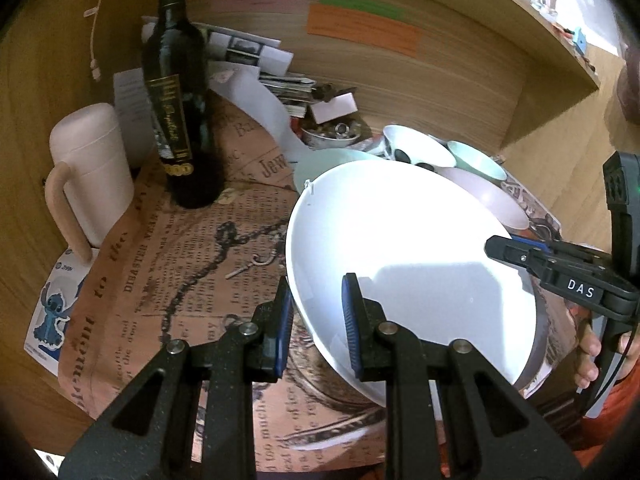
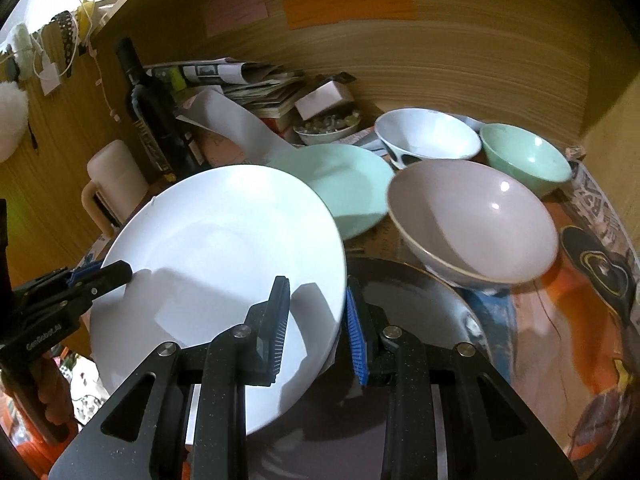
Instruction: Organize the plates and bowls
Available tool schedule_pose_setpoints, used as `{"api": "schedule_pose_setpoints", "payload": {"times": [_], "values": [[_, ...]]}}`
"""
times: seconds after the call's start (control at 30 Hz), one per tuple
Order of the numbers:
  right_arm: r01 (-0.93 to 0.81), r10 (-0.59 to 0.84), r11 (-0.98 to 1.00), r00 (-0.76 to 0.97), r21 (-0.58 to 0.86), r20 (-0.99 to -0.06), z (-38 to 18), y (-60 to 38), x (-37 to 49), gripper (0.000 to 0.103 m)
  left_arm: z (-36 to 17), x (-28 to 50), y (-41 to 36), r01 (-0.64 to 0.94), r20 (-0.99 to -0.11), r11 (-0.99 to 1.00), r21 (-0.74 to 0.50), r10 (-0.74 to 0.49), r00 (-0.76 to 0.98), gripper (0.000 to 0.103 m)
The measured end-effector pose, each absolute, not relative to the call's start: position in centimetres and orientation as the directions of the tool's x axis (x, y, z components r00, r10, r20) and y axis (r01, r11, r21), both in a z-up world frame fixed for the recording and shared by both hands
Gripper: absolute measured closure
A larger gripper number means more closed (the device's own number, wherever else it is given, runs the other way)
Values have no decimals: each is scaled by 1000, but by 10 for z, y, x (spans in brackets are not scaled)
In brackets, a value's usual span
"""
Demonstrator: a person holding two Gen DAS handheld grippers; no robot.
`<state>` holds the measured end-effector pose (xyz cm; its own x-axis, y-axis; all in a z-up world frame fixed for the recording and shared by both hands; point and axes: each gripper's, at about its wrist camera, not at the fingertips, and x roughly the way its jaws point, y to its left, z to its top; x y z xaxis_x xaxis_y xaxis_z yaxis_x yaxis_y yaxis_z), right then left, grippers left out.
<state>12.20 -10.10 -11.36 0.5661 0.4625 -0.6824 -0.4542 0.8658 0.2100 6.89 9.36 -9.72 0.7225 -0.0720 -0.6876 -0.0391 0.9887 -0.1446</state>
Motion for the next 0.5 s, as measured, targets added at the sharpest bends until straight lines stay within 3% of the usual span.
{"api": "schedule_pose_setpoints", "payload": {"times": [0.5], "values": [[-416, 436, 884, 571, 214, -695, -124, -145, 107, 78, -105, 70, 45, 14, -711, 991, -131, -104, 695, 80]]}}
